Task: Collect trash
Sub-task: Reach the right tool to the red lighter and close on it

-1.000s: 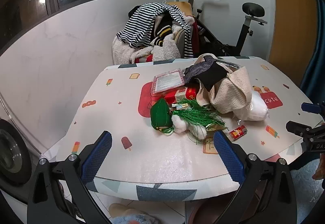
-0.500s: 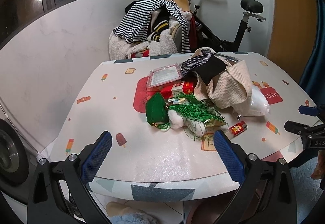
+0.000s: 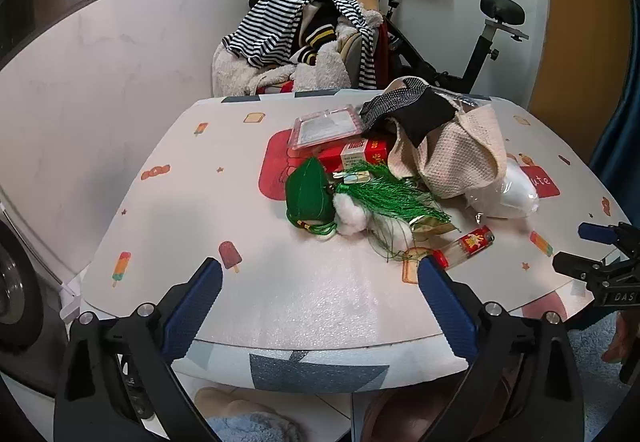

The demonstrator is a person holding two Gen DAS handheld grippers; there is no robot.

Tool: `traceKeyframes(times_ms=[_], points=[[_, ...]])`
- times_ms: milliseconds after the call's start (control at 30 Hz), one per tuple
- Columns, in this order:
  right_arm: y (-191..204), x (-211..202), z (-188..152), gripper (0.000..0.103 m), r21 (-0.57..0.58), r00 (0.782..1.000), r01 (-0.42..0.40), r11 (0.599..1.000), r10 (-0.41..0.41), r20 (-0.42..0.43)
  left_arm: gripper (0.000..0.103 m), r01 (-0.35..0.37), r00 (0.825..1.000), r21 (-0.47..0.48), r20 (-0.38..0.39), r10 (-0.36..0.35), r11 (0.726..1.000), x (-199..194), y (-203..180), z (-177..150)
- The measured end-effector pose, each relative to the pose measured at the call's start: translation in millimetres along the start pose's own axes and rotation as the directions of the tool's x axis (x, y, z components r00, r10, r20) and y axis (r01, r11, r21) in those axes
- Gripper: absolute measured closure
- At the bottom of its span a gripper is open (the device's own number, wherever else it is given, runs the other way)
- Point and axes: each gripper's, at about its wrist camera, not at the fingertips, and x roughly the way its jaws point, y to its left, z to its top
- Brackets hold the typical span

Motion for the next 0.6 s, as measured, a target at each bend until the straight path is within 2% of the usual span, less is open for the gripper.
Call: traceKeyframes(times_ms=[200, 300, 367, 467, 600], points=[[26.8, 34.8, 8.1, 0.009, 0.009, 0.998, -0.053, 0.999, 0.053, -0.037, 0.009, 0.016, 1.000, -0.079, -0.022, -0.018, 0.997, 8.9, 19.9, -5.2], [40.8, 53.3, 16.1, 0.007, 0.010, 0.997, -0.054, 0.998, 0.054, -0.057, 0.013, 0.027, 0.999, -0.129, -0.034, -0.031, 0.991, 12.6, 32.0, -6.7], [53.4, 67.1, 22.7, 0.006, -0.009, 0.997, -0.039, 0.999, 0.038, -0.073, 0.015, 0.031, 0.999, -0.158, -0.039, -0.038, 0.987, 14.2, 38.7, -8.0], [69.5, 84.3, 30.0, 0.006, -0.051, 0.995, 0.027, 0.998, -0.031, -0.090, 0.017, 0.038, 0.998, -0.191, -0.046, -0.047, 0.981, 16.4, 46.2, -9.0], [79.2, 102.0, 35.5, 0.006, -0.055, 0.991, 0.061, 0.997, -0.067, -0.117, 0.020, 0.048, 0.997, -0.219, -0.055, -0.062, 0.975, 20.7, 54.0, -10.3]])
